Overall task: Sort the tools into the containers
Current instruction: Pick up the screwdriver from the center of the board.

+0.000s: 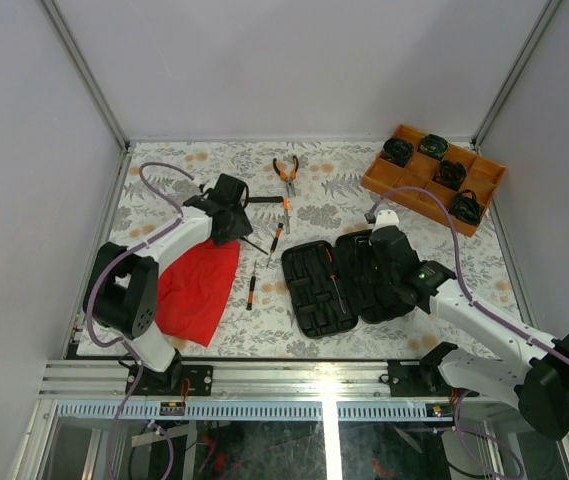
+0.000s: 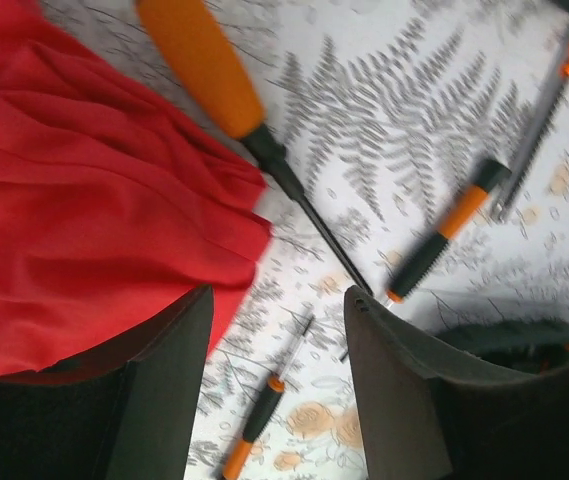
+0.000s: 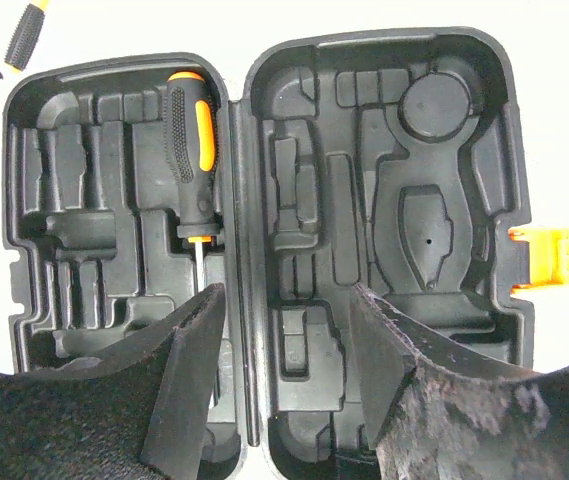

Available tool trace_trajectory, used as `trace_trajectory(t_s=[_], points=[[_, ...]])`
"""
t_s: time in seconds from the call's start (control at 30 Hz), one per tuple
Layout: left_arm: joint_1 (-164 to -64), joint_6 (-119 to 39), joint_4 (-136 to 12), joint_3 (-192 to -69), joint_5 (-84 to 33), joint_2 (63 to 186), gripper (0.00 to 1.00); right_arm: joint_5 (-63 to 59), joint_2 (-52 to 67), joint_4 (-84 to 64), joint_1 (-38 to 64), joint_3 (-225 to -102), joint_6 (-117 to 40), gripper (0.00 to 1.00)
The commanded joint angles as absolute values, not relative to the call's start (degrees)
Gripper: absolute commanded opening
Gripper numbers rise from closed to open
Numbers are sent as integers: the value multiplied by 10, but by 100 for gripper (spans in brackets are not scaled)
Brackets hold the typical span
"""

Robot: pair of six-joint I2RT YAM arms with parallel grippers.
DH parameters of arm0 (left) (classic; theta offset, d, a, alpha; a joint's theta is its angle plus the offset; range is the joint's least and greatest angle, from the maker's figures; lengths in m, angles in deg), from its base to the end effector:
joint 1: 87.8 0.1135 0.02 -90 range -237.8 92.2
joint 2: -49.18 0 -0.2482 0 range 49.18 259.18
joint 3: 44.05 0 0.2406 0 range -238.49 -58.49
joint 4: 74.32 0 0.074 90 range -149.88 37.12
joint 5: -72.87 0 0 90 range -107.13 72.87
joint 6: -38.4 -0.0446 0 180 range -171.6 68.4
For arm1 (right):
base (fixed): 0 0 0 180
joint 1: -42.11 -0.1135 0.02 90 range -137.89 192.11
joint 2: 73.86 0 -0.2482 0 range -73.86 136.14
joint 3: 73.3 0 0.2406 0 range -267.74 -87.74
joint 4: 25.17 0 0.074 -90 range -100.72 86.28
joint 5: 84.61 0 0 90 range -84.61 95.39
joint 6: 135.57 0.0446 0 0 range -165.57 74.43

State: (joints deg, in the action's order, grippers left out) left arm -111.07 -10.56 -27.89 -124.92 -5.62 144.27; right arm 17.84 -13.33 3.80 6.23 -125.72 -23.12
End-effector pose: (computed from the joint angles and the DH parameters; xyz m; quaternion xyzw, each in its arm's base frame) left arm 0.3094 -0.1234 0.1990 -0.1738 0.9470 -0.0520 0.2650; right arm 0.1919 0.1269 0.2248 -0.0561 0.8895 0.1311 0.4341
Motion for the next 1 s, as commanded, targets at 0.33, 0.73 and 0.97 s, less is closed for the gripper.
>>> trace_trajectory(t_s=[0.33,0.73,0.97], points=[[-1024,-66,-368,-1297,-36,1501,55,165,-147,6,65,-1241,-211,59],[-1006,-79,-343,-1364,-25,1587,55,161,-148,12,65,-1242,-213,60],[-1003,-88,-340,-1387,-17,1631,54,161,-150,16,65,-1238,-211,60]])
